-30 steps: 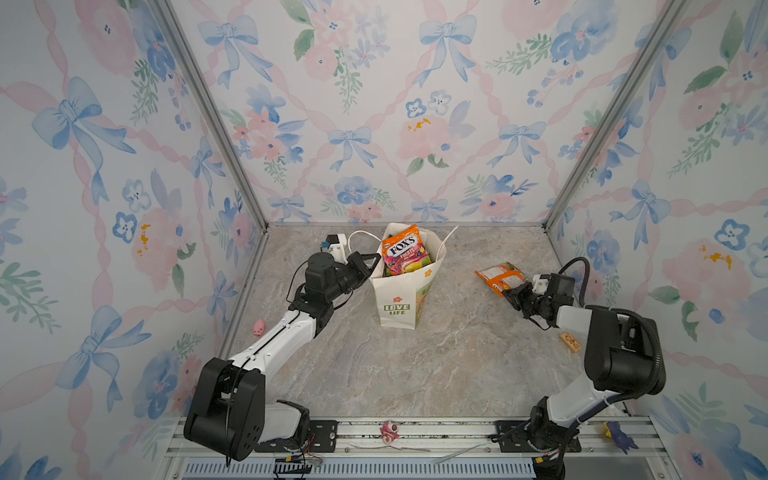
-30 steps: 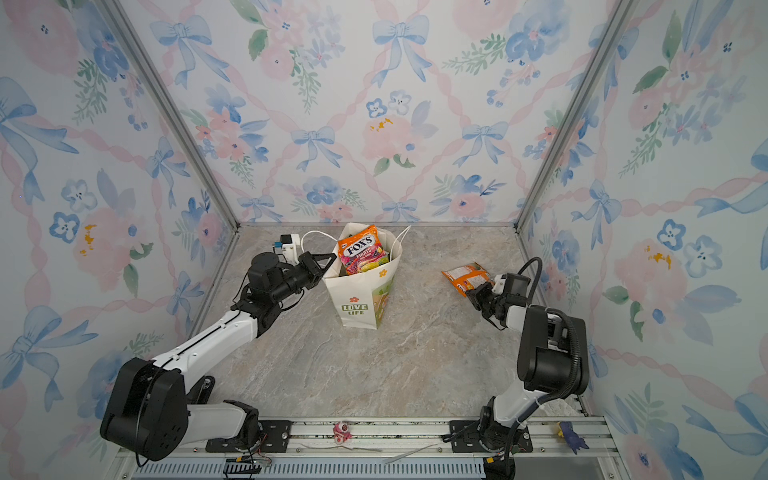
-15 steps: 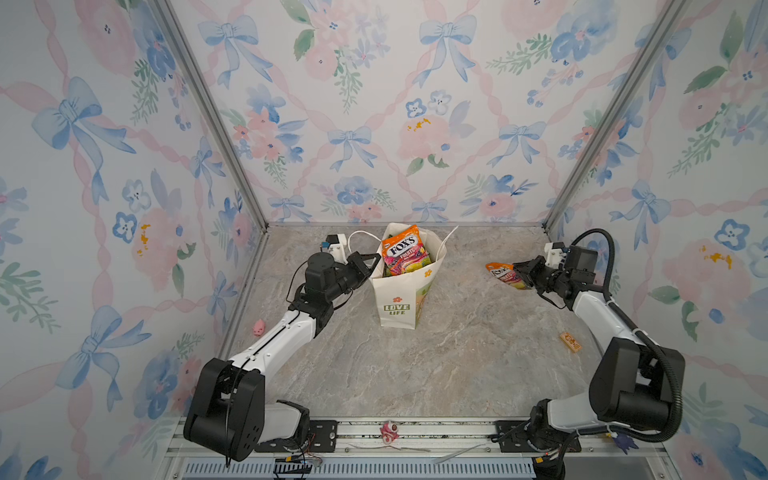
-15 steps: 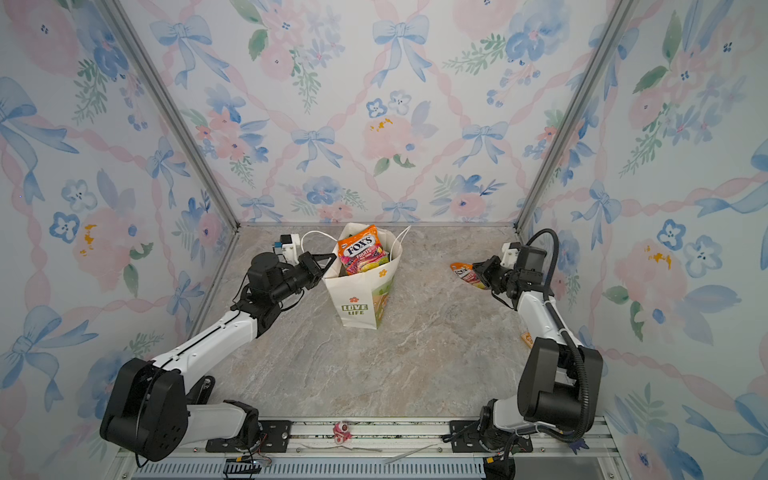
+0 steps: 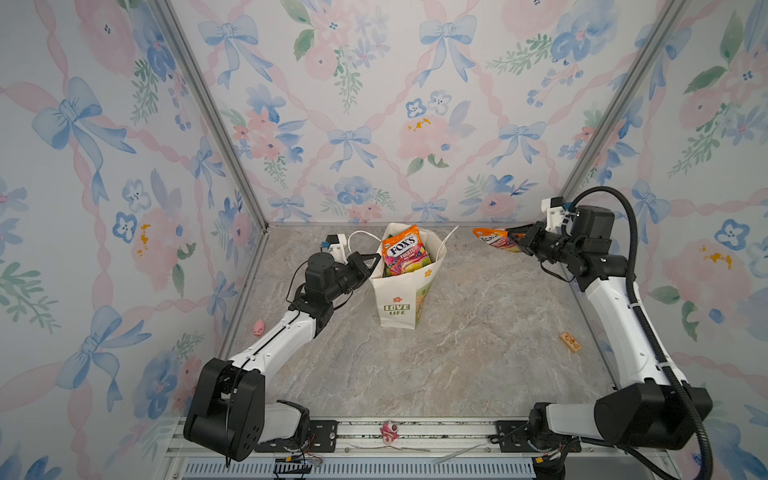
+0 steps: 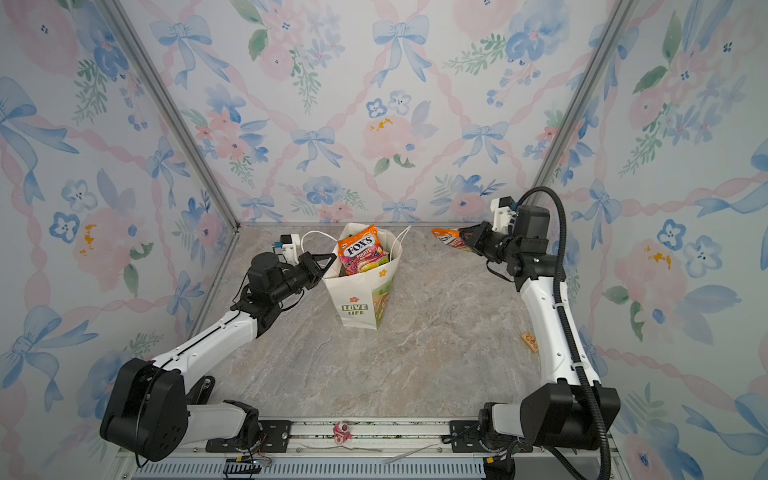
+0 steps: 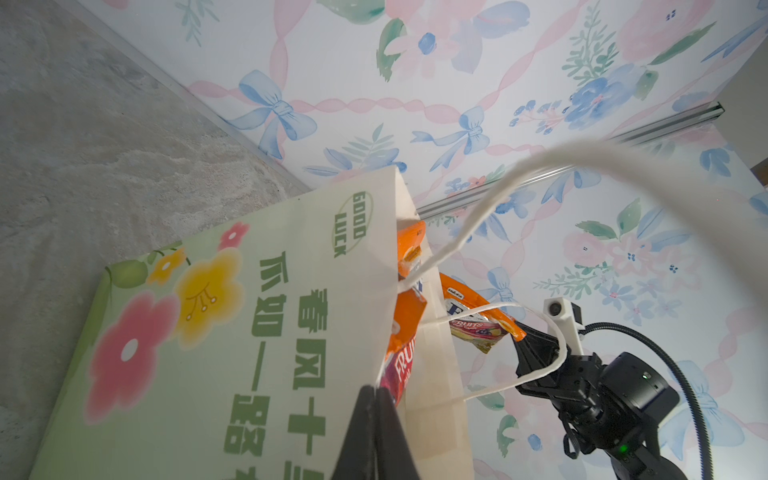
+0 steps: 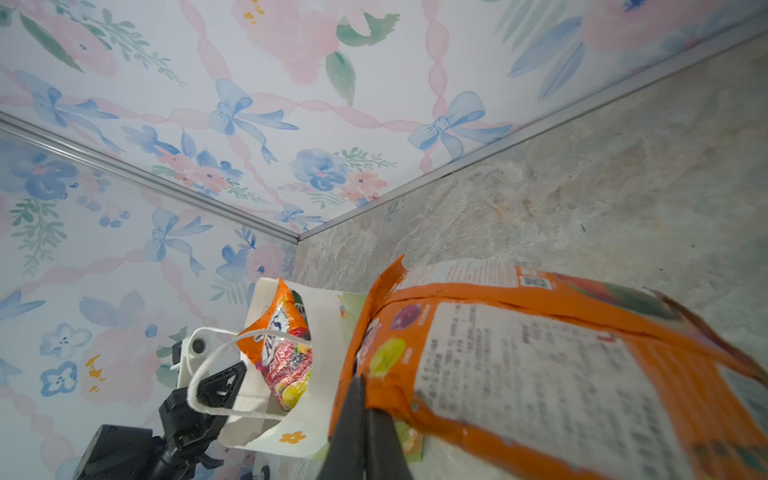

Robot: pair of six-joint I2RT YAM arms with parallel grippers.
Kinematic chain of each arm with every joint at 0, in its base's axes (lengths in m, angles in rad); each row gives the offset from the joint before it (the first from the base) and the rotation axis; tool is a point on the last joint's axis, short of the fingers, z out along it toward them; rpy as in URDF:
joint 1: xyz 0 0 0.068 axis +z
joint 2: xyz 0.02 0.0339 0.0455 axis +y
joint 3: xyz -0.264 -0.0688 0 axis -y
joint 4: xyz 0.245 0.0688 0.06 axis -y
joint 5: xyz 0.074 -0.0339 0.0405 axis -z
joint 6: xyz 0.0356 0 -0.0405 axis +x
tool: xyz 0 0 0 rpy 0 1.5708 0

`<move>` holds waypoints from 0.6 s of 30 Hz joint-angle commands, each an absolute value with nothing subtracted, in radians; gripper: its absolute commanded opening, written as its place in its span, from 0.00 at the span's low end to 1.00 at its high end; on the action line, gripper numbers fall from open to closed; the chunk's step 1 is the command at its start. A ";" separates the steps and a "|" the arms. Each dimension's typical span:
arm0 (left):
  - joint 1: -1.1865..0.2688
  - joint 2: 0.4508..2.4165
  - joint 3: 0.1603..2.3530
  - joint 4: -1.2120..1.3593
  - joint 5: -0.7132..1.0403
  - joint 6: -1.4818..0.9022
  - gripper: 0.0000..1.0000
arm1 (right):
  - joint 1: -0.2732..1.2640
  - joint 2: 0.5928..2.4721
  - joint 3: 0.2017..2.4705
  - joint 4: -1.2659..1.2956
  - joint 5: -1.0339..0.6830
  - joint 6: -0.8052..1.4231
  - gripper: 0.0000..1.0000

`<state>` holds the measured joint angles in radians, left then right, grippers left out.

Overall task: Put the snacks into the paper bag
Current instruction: 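Lift the orange packet upward with the right gripper, then carry the orange packet over the bag opening held by the left gripper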

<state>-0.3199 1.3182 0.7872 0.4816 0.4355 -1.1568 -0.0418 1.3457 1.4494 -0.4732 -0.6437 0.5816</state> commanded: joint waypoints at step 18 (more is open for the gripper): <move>-0.313 1.310 0.784 0.466 0.486 -1.157 0.00 | 0.426 1.467 2.094 -0.740 -0.500 0.412 0.00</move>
<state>-0.3191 1.3182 0.7872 0.4816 0.4435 -1.1564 0.3733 1.4254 2.0354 -0.7082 -0.5449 0.4625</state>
